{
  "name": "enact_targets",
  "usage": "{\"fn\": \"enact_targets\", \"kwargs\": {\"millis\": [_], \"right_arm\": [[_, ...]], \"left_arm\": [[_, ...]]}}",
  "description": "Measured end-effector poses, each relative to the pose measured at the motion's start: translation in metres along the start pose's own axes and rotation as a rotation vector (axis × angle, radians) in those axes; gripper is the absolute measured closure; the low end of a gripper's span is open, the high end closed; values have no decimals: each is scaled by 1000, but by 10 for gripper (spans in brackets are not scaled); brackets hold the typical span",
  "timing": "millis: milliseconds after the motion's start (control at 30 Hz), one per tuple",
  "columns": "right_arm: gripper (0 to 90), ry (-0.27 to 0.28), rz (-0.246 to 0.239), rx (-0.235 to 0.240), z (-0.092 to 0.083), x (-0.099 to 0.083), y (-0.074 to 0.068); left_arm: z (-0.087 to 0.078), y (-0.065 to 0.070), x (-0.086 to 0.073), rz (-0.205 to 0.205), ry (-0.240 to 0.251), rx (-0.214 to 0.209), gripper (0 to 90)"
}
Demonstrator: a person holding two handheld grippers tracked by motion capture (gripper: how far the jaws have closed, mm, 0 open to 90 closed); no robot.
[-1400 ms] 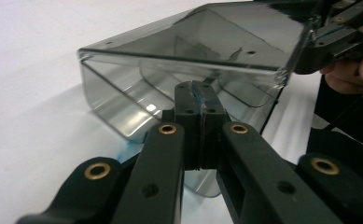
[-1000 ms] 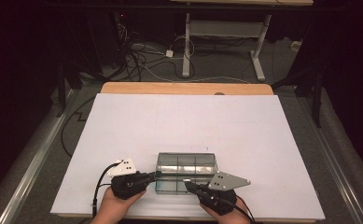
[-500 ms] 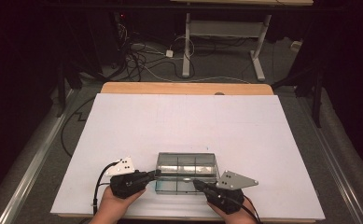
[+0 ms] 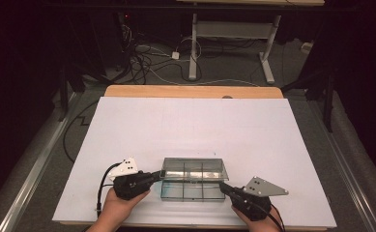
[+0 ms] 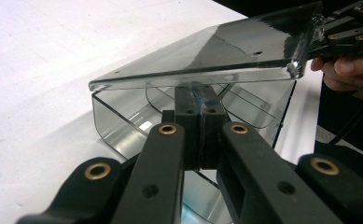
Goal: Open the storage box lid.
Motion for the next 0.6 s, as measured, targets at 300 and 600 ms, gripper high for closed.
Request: {"fn": "enact_targets", "kwargs": {"millis": [300, 600], "right_arm": [[900, 7, 44, -77, -16, -9, 23], [900, 3, 94, -146, -15, -16, 43]], "left_arm": [[2, -4, 4, -2, 12, -5, 876], [2, -3, 5, 15, 10, -5, 876]]}}
Point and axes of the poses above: each handheld gripper's, and its own axes: z roughly forward along the jaws, x roughly out of its top, y roughly to its right, the point moved 5 cm from there along z, roughly forward along the jaws, and after that the axes turned 2 degrees about y, right-handed, at the moved point
